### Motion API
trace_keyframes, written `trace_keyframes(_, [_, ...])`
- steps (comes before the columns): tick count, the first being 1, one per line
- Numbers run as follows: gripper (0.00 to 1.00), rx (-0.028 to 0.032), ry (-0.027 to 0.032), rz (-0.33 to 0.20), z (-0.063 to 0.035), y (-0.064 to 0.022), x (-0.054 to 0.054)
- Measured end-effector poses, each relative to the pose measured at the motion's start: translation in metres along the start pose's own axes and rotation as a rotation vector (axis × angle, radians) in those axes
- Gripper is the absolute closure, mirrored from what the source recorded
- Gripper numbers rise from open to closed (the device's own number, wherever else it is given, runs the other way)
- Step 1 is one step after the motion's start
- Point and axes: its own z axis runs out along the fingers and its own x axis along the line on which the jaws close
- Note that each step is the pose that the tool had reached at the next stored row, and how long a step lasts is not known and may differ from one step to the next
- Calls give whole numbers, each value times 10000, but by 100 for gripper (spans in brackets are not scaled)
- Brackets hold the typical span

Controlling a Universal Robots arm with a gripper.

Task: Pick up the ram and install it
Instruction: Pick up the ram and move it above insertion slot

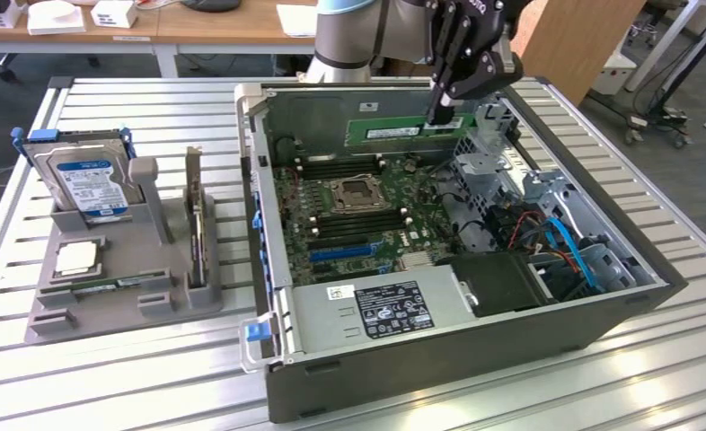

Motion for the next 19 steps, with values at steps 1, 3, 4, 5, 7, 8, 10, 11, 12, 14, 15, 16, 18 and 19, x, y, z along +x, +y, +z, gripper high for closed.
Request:
trace_keyframes(1, [88,0,0,3,1,-1,-27])
trace_keyframes(3, [88,-1,0,9,5,-3,-81])
trace_keyframes(4, [88,0,-1,11,7,-4,-109])
trace_keyframes(5, [88,0,-2,14,10,-5,-137])
trace_keyframes(7, [88,0,-1,18,14,-7,-195])
trace_keyframes(8, [88,0,0,20,16,-9,-226])
trace_keyframes(10, [88,0,-1,25,22,-11,-287])
trace_keyframes(11, [88,0,-1,27,24,-13,-317])
trace_keyframes(12, [88,0,0,31,26,-14,-347])
trace_keyframes(14, [88,0,-2,37,32,-16,-408])
trace_keyframes(15, [88,0,-2,39,35,-17,-438])
trace_keyframes(16, [88,0,-1,42,37,-19,-469])
trace_keyframes(18, [88,0,-2,48,42,-21,-528])
trace_keyframes(19, [88,0,-3,51,44,-22,-558])
